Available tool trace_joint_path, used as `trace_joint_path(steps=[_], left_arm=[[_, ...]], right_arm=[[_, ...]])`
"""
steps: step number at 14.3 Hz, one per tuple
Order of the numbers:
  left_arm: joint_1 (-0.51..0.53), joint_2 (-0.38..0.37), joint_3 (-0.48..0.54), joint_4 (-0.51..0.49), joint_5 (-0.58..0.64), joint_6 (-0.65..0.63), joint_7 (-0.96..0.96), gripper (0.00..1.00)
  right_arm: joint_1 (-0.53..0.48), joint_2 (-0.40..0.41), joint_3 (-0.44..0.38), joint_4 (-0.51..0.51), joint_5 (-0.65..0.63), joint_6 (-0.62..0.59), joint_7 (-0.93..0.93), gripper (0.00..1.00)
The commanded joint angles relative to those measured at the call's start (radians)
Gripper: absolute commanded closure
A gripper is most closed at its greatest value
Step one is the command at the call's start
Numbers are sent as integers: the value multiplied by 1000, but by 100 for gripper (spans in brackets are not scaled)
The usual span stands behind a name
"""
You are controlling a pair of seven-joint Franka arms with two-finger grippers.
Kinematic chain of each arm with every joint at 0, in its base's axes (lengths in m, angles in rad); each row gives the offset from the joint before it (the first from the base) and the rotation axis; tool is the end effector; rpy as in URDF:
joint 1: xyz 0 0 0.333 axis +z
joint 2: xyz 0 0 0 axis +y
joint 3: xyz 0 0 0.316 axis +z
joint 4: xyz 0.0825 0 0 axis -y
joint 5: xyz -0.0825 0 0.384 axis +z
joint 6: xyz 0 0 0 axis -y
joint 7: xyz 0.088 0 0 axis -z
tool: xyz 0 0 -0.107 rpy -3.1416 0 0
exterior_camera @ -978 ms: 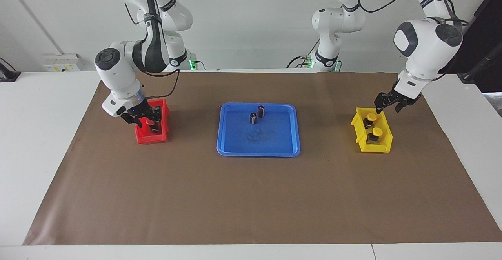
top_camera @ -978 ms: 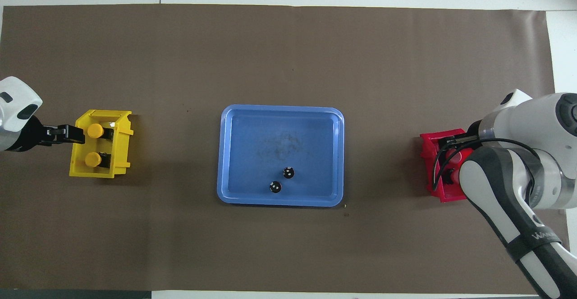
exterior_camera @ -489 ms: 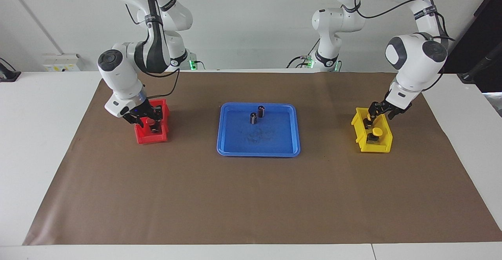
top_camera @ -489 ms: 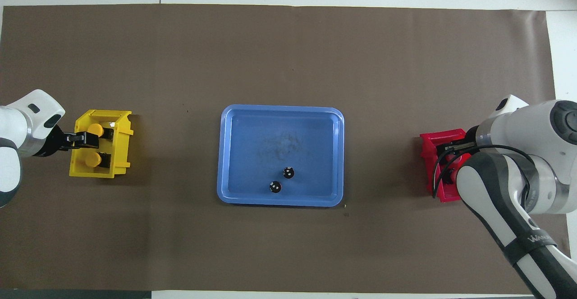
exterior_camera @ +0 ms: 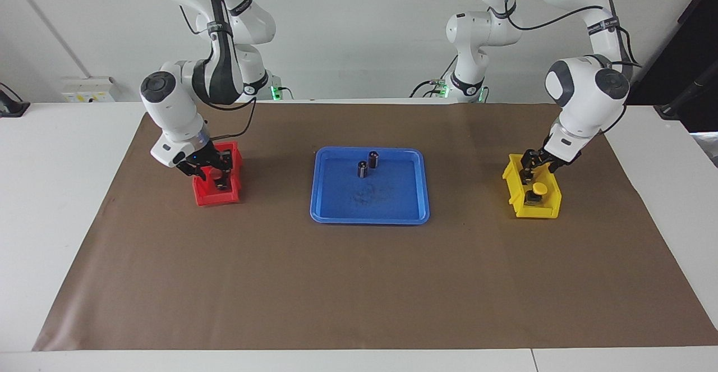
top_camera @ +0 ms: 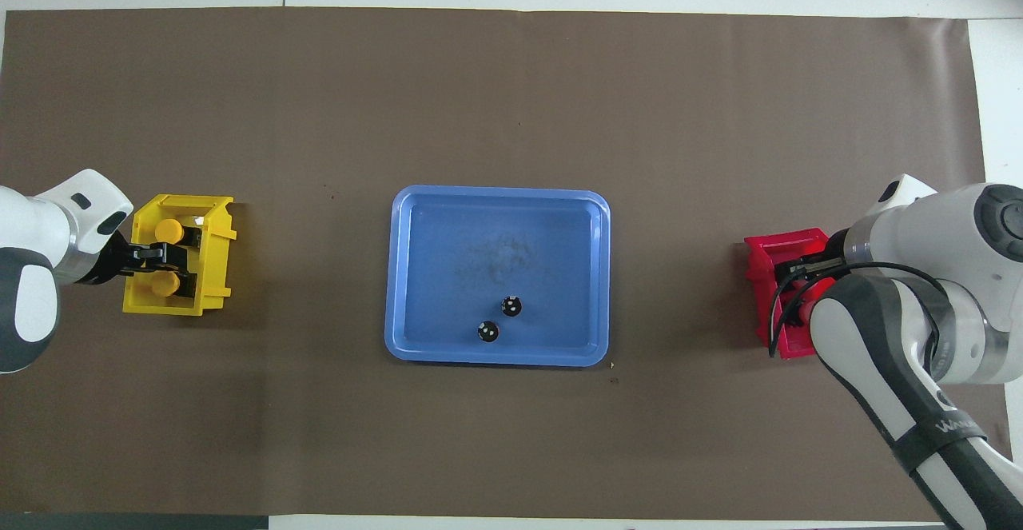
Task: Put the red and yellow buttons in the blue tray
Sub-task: 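Grasp yellow button with the left gripper while the right gripper grasps red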
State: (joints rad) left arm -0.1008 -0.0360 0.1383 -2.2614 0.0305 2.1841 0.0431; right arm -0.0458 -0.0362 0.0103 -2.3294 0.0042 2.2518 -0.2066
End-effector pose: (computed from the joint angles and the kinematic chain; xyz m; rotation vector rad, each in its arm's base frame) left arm 0.5091 0.0204 0.3727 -3.1228 0.0373 0.0661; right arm 0.4968 -0.0175 0.3492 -3.1220 -0.2635 0.0639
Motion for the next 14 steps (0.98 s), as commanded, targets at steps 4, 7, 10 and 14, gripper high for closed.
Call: trace_joint_path(steps=[4,7,10,14], left_arm=[[-5,-31,1,-55,8,16,-14,24],[-7,-36,0,-61,8,13,-15,32],[-5,-41,1,-70,8,13,-15,45],[-5,-32,1,-53,-17,16,-34,89]], right_arm=[[-12,-37,4,-42,20,17,-45,60],[-12,-34,4,-30,20,5,-43,79],[-8,2,4,101,20,-122,-37,79],[1,126,8,497,20,-462,-21,79]])
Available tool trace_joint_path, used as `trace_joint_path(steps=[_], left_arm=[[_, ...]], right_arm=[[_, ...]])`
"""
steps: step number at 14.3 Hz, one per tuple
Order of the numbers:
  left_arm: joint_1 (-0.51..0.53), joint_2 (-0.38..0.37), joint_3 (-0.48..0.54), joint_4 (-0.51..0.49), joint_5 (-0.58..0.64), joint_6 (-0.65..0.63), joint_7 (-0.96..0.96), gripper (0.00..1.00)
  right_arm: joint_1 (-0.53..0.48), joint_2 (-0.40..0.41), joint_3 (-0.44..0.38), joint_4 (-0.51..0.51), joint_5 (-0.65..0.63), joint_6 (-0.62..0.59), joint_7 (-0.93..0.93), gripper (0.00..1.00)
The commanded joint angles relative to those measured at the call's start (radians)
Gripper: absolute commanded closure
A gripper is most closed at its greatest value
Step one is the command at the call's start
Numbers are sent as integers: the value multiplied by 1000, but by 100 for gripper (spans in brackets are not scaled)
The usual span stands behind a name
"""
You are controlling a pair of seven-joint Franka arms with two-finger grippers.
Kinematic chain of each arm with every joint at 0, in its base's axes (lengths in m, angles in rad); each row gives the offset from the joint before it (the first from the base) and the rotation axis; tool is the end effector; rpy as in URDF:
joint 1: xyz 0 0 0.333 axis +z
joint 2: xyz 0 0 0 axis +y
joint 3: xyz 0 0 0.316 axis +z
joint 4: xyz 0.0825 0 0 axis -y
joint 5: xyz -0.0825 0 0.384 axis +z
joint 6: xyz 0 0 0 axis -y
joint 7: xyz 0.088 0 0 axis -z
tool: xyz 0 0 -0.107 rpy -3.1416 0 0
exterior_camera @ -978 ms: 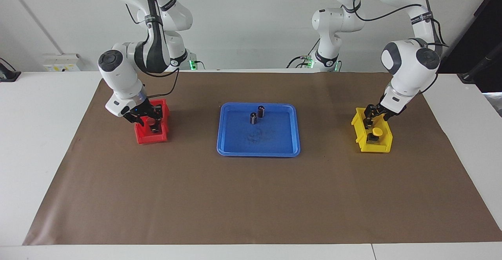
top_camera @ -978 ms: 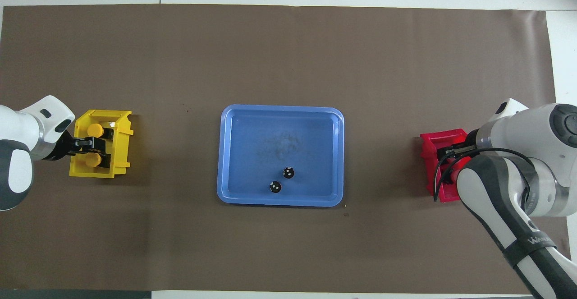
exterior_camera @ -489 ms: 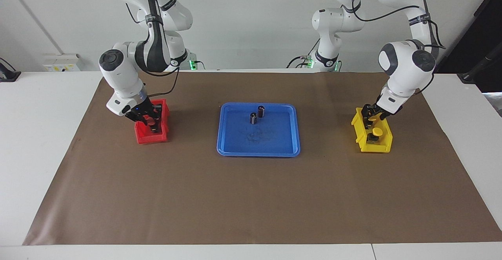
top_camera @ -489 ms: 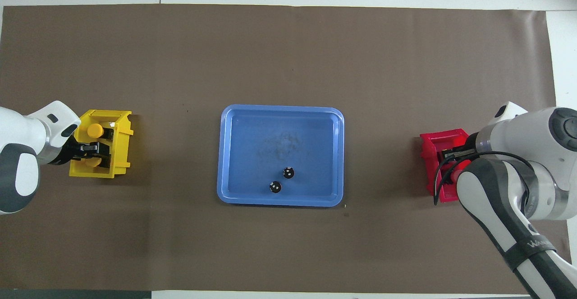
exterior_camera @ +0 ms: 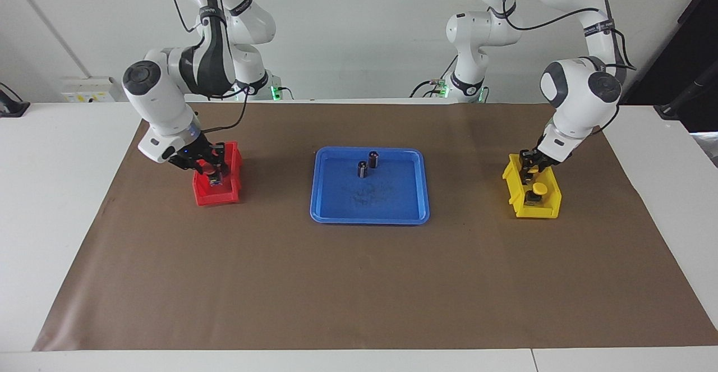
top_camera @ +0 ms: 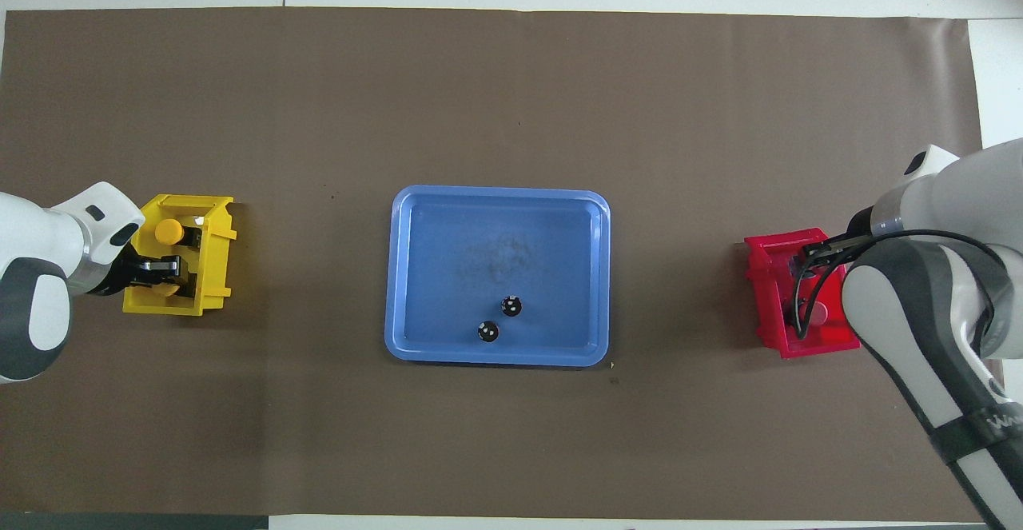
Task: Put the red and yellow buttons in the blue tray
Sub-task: 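Set red button in the tray with the right gripper while the left gripper approaches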
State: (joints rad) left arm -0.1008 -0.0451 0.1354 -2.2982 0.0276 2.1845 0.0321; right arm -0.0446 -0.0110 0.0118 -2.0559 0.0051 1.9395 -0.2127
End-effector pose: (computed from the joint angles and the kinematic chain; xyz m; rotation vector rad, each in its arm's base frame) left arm 0.4984 0.0184 0.3613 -3.1260 0.0227 0.1086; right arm 0.5343 -0.0172 0.4323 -3.1077 -0.2770 0.1625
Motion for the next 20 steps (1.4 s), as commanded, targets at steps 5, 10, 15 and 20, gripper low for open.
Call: trace_joint_path(steps=[5,10,15,20], left_arm=[[-10,-2,-5,161,-21,-180,-26,98],[-52,-9,-7,402,-21,-469,-93,98],[-186,8,-8,372,-43,-376,-282,99],[-287,73,-8,370,-83,-282,-426,99]], right_arm=[[210,218,54,523,29,-263,393,79],[457,314,53,520,61,-22,711,79],[569,430,51,505,55,68,834,78],[577,430,53,418,50,163,851,77]])
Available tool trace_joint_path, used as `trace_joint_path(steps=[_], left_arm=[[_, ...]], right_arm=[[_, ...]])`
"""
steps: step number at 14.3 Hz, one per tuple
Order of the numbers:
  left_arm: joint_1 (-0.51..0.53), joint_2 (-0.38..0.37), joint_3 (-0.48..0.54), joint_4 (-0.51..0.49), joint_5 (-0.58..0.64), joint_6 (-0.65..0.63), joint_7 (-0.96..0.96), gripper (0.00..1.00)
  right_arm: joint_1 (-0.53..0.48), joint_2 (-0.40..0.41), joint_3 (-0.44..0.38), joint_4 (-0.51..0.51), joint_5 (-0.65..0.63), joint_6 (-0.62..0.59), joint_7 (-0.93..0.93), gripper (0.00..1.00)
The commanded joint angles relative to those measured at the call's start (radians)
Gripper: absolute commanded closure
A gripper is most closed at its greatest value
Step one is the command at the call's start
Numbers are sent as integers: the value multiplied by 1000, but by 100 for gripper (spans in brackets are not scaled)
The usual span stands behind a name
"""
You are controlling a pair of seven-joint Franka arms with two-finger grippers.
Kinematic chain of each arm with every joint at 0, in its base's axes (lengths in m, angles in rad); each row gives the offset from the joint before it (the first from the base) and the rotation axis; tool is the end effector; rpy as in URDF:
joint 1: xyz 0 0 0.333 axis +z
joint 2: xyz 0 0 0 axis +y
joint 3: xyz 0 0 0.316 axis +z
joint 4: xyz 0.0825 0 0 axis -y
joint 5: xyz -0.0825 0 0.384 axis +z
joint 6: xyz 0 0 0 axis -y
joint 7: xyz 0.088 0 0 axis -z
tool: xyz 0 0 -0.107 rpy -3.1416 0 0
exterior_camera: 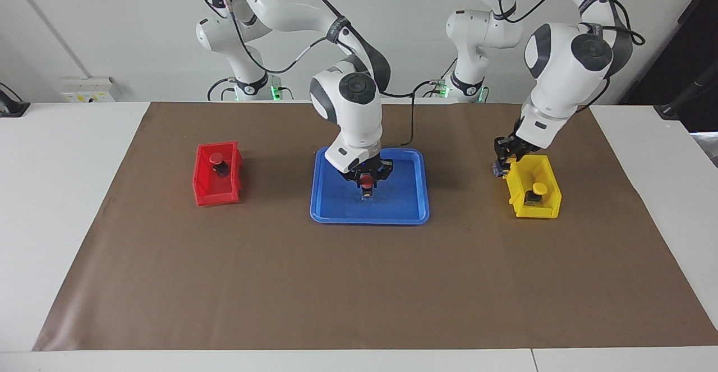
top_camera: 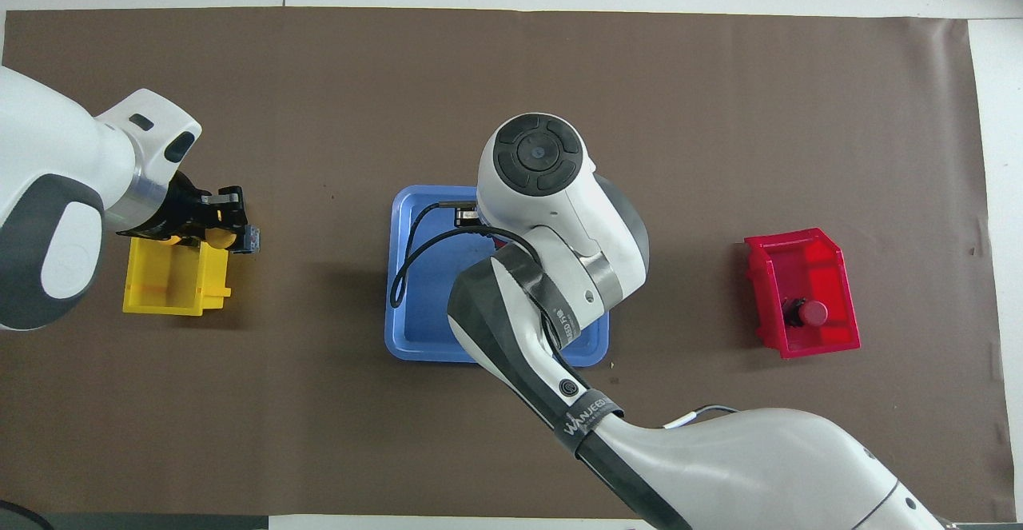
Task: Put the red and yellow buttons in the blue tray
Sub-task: 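Set red button in the tray with the right gripper while the left gripper approaches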
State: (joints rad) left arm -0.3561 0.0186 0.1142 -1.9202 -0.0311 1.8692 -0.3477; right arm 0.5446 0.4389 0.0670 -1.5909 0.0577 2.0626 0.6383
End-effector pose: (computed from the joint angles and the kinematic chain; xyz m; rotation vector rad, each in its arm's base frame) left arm 0.5398 -0.1360 0.4735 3.1282 0.1817 -0.1166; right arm 0.5593 0.3889 0.3845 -3.0559 0.0916 0.0297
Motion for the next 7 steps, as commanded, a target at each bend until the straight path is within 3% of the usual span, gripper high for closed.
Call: trace_joint_path(steps=[1,5,7], left_arm=[[-46,14,13,-8,-32,41,-56,99],[-96,32,13,-8,-98,93,-111,99],[-144,49,13,-8,-101,129,-171,99]], right_arm=[[-9,-17,-3,-61,-6,45,0,77],[-2,-34,-3,-129,-62,47,1,76],[-2,-36,-3,-133,-62,63,3,62]])
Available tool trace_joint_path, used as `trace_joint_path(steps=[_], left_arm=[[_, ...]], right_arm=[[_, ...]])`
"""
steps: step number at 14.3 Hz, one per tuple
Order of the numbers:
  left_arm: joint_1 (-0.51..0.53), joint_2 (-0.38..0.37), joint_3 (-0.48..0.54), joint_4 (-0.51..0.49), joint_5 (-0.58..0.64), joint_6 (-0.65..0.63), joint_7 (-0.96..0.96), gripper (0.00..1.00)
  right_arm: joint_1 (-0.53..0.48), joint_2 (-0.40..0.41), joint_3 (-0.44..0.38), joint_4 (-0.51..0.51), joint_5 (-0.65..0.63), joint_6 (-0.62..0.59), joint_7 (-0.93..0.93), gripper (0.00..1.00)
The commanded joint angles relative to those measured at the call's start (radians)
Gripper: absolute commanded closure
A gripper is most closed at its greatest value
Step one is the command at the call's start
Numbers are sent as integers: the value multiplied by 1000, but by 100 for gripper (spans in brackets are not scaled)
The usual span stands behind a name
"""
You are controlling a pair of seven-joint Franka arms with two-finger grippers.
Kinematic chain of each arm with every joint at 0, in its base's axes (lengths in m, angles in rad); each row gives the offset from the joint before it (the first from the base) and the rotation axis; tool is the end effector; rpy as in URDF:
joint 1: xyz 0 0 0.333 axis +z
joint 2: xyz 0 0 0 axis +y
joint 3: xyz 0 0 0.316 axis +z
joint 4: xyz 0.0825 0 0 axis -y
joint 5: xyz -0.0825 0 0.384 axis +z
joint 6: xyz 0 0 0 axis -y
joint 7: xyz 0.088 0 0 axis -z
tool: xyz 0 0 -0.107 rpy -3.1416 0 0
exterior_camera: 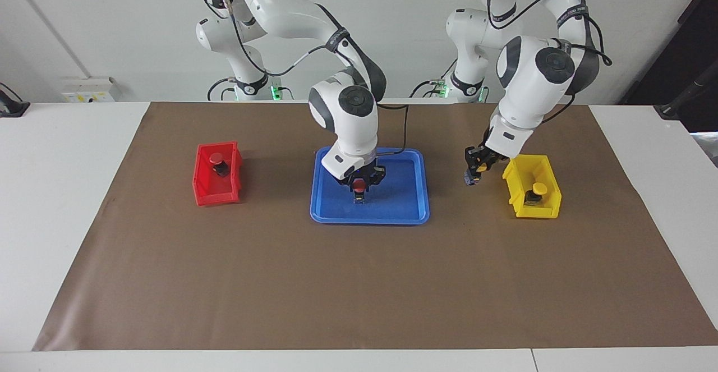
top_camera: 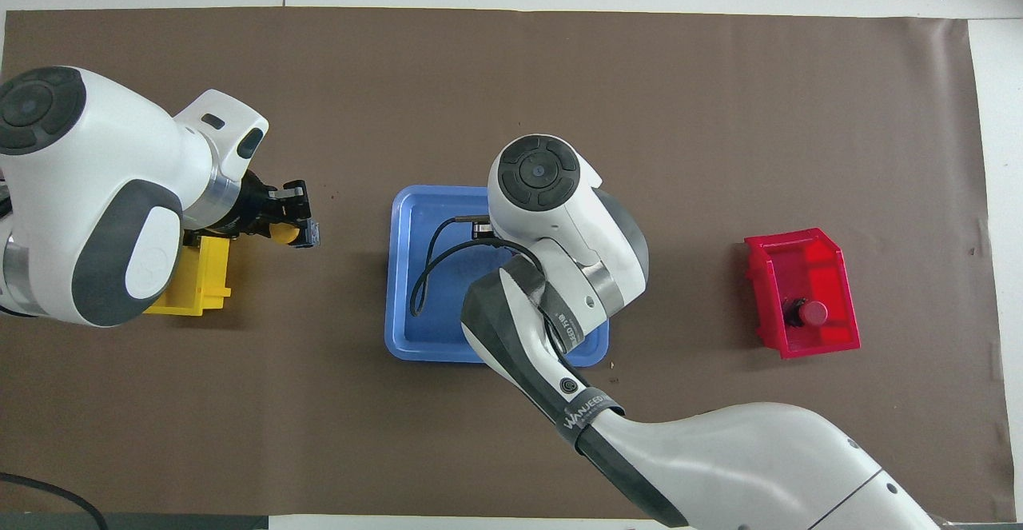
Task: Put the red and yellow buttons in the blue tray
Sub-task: 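Set red button in the tray with the right gripper while the left gripper approaches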
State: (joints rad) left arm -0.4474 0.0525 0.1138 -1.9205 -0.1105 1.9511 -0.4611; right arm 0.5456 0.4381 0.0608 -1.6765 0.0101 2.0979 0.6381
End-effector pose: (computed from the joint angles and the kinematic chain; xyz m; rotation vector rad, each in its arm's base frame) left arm 0.5362 -0.1945 0.4615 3.0490 0.2591 -0.0872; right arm 0.5496 0.3766 0.3481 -3.1217 0.0662 0.0517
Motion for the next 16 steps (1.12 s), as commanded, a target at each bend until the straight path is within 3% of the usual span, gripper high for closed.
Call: trace_joint_path(steps=[1,2,4,7,9,11,16], left_arm=[[-74,26,14,-6,-21,60,-71,99],[-92,29,14,-6,-21,72,-82,99],[-122,33,14,-5,-26,84,-91,99],[-190,79,15,15,-55,135,-141,99],[-230,131,18,53,-54,135,-172,99],[-266,161,18,73,-48,144,-200,99],[-329,251,20,129,-38,147,-277,99]], right_arm=[[-4,-33,4,-45,-15,27,5,50],[-7,-32,4,-37,-9,27,6,35],[-19,-39,4,6,1,8,6,23],[-132,-151,4,12,-1,-73,-33,25],[-220,-223,2,-8,1,-183,-189,25],[-333,-324,4,-113,1,-225,-309,25],[-553,-570,2,-444,24,-162,-711,25]])
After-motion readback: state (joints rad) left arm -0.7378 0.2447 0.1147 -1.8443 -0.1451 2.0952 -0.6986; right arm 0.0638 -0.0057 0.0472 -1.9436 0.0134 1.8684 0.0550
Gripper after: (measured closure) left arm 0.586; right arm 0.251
